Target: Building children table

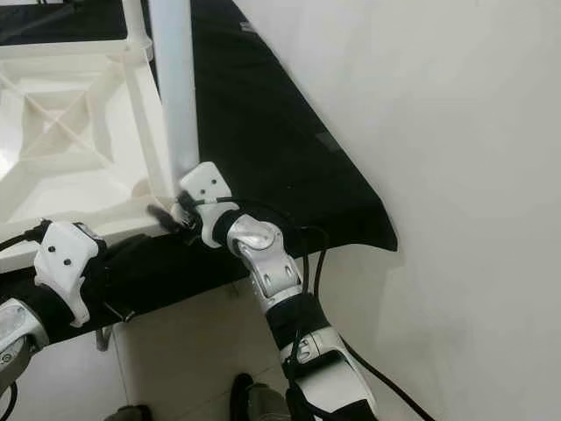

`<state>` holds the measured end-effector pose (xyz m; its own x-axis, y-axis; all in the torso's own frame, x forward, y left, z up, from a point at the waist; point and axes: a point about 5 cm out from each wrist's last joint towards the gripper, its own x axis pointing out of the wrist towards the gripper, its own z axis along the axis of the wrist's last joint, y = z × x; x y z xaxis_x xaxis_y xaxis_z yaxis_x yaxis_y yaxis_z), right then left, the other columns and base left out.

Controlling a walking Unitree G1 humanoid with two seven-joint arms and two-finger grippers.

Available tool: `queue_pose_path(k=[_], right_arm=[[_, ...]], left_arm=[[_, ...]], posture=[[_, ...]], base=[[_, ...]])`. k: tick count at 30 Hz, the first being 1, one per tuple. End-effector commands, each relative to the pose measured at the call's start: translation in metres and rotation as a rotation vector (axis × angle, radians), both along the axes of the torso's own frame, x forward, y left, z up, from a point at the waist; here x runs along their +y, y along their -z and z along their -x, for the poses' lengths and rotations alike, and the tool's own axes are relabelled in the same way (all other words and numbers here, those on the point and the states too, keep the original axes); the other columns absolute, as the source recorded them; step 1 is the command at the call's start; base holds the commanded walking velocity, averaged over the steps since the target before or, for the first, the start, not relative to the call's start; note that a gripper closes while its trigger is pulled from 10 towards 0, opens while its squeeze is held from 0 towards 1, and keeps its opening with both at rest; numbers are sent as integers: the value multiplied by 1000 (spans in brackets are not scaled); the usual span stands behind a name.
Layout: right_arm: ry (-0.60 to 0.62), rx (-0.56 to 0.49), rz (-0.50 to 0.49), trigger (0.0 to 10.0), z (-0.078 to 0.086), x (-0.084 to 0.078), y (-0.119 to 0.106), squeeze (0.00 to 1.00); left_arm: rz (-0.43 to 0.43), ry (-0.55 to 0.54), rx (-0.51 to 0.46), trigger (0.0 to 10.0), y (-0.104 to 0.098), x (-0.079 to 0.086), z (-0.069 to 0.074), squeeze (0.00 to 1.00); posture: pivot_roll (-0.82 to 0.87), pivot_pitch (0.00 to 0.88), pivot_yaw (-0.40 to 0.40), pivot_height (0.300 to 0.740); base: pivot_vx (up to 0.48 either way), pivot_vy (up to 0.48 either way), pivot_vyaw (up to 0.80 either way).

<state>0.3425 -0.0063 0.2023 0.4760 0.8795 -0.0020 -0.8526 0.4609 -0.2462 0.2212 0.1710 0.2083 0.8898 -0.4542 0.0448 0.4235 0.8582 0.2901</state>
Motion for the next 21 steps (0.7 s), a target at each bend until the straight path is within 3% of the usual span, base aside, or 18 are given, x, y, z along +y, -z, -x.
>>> queue_pose_path(k=[1, 2, 3, 9, 16, 17, 18, 21], right_arm=[[-126, -33, 1, 10000, 4, 4, -10, 1000], [-271, -79, 47, 10000, 4, -1, -18, 502], [-313, -89, 76, 10000, 2, -4, -20, 0], [-370, -92, 156, 10000, -11, -12, -29, 0], [-360, -70, 149, 10000, -20, -12, -42, 0], [-363, -53, 138, 4471, -22, -11, -45, 0], [-357, -42, 134, 0, -24, -12, -46, 0], [-353, -32, 136, 0, -27, -13, -45, 0]], left_arm=[[-9, 1, 14, 10000, 4, 0, 1, 0], [-9, -1, 16, 10000, 4, 0, 2, 0], [-9, -2, 17, 10000, 4, 0, 3, 0], [-6, 0, 22, 10000, 5, -2, 5, 0], [-4, 0, 28, 10000, 5, -3, 7, 0], [-2, 5, 32, 10000, 5, -4, 7, 0], [2, 16, 39, 10000, 6, -6, 8, 0], [7, 32, 49, 10000, 7, -8, 10, 0]], posture=[[128, 240, -173, 740], [134, 242, -173, 740], [137, 245, -174, 740], [146, 253, -182, 740], [152, 264, -184, 740], [151, 268, -184, 740], [152, 270, -184, 740], [151, 272, -184, 740]], base=[[0, 0, 0], [0, 0, 0], [0, 0, 0], [0, 0, 0], [0, 0, 0], [0, 0, 0], [0, 0, 0], [0, 0, 0]])
